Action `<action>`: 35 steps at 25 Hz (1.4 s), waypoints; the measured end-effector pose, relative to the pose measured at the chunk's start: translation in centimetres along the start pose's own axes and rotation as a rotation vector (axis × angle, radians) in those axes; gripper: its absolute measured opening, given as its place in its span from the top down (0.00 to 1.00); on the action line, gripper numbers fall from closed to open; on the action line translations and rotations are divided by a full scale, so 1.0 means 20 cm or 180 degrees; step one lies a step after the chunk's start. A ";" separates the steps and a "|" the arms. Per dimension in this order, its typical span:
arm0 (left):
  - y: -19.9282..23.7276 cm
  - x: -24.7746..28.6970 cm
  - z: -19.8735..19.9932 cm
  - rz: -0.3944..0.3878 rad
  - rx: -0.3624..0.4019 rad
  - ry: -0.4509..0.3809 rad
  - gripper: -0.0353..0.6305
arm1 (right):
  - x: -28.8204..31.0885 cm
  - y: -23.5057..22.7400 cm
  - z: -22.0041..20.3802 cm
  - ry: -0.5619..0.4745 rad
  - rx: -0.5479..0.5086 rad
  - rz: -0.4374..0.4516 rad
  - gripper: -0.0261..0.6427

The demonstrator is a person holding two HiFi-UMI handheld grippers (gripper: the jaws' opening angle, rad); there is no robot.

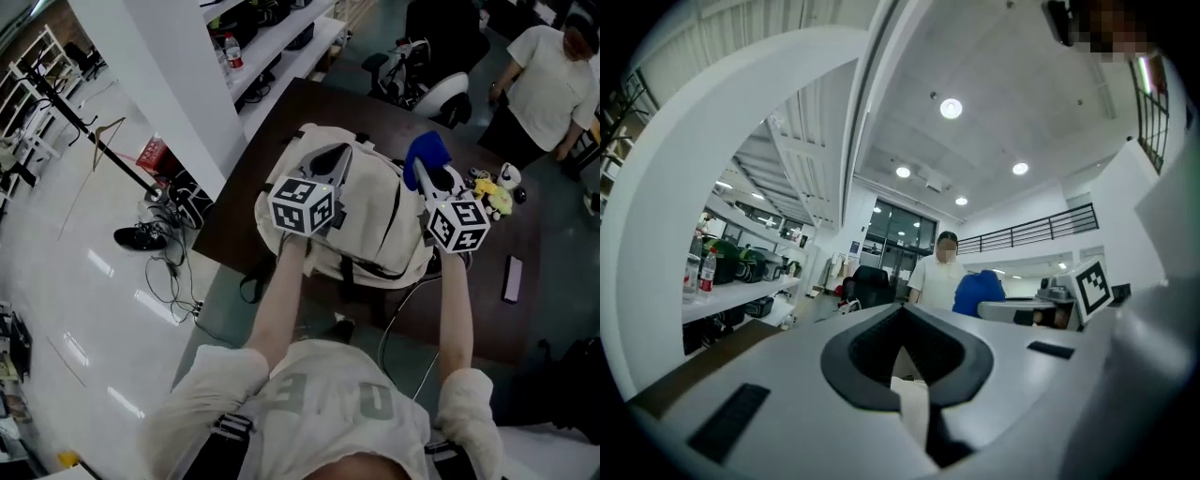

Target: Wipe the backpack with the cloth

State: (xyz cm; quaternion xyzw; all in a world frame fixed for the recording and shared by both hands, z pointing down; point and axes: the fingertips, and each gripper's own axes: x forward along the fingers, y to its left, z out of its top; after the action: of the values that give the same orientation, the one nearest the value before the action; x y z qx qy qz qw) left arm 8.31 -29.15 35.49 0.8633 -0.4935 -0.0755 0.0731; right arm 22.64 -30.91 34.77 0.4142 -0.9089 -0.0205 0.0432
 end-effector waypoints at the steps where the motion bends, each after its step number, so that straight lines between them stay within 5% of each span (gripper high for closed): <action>1: -0.02 -0.07 0.02 -0.0025 0.0016 -0.0040 0.94 | -0.04 0.06 0.04 -0.0065 0.0024 -0.0001 0.90; 7: -0.17 -0.44 0.11 -0.0183 0.0271 -0.0143 0.94 | -0.23 0.39 0.20 -0.0347 0.0024 -0.0099 0.90; 18: -0.03 -0.85 0.25 -0.0025 0.0091 -0.0250 0.94 | -0.20 0.90 0.23 -0.0119 0.0084 -0.0016 0.90; 28: 0.63 -1.07 0.25 0.0068 -0.0038 -0.0263 0.94 | 0.29 1.16 0.22 -0.0042 0.0207 -0.0321 0.90; 35: 0.99 -1.09 0.44 -0.0434 0.0007 -0.0286 0.94 | 0.58 1.36 0.29 -0.0036 0.0277 -0.0838 0.90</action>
State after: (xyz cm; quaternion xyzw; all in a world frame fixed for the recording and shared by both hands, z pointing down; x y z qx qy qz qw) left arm -20.99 -20.79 32.14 0.8907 -0.4365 -0.1185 0.0446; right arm -5.91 -21.89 31.60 0.5313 -0.8470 0.0112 0.0170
